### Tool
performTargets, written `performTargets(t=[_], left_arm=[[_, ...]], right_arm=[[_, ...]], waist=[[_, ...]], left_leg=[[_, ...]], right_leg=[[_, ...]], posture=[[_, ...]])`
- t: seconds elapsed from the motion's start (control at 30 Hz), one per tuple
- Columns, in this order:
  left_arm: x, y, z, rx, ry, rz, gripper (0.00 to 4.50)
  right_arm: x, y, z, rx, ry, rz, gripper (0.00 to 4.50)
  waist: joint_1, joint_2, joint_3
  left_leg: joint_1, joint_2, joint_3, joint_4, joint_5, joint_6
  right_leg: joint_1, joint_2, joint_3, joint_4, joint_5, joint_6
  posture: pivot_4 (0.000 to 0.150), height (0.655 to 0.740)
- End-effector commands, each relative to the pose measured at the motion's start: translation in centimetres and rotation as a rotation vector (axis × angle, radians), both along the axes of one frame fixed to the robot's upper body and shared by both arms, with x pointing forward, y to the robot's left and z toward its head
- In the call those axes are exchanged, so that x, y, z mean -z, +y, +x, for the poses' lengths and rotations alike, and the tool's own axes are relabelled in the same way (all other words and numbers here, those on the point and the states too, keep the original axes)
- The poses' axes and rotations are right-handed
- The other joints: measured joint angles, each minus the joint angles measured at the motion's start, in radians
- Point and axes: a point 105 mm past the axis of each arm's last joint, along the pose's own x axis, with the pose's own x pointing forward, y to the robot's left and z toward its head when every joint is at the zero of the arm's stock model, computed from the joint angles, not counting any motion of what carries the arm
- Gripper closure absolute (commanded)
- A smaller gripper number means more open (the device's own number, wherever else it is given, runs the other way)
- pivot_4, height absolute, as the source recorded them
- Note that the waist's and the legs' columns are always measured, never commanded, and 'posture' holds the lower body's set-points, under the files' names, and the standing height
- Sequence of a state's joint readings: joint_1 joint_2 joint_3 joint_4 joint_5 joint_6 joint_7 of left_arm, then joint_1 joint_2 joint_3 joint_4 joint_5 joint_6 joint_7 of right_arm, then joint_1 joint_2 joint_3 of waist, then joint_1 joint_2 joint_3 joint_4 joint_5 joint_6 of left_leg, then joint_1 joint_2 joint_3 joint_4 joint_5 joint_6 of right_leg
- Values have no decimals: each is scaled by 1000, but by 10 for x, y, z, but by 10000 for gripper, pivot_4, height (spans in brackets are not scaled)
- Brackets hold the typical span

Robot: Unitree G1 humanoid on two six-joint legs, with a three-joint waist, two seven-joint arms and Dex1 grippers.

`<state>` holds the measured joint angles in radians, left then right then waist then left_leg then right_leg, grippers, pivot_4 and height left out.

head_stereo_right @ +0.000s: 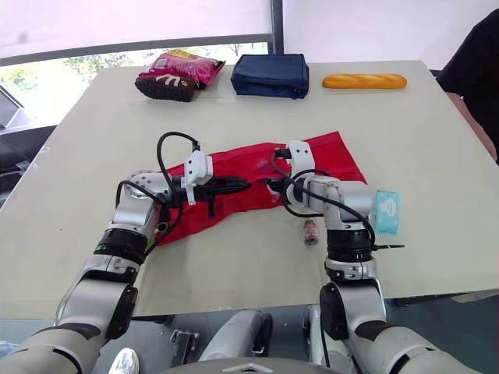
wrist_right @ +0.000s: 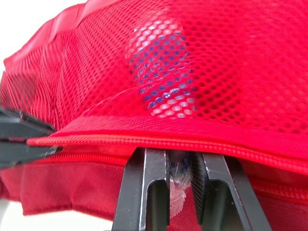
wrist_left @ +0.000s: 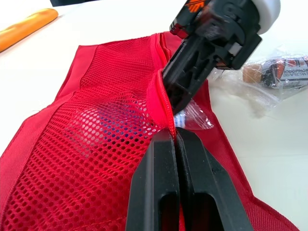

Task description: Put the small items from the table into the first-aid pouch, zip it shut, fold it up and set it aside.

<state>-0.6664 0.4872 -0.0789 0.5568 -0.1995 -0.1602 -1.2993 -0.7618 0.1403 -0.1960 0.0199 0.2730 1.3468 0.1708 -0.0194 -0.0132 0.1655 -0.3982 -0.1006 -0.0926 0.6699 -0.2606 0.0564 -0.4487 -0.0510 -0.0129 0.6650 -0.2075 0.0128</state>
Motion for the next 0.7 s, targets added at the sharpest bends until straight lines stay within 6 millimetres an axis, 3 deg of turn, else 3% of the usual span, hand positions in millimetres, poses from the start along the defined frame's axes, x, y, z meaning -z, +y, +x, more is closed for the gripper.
performTargets(t=[0.03, 0.7], left_arm=[[-14, -7, 1, 19, -67, -21, 45000], [-17, -23, 10, 37, -93, -29, 45000]], right_arm=[[-42, 81, -25, -188, -45, 170, 44550], [-38, 98, -36, -311, -115, 190, 44550]], waist=[[0, 0, 0], [-19, 0, 0]], left_leg=[[0, 0, 0, 0, 0, 0], [0, 0, 0, -1, 0, 0]], right_leg=[[0, 0, 0, 0, 0, 0], [0, 0, 0, 0, 0, 0]], posture=[[1500, 7395], [1500, 7395]])
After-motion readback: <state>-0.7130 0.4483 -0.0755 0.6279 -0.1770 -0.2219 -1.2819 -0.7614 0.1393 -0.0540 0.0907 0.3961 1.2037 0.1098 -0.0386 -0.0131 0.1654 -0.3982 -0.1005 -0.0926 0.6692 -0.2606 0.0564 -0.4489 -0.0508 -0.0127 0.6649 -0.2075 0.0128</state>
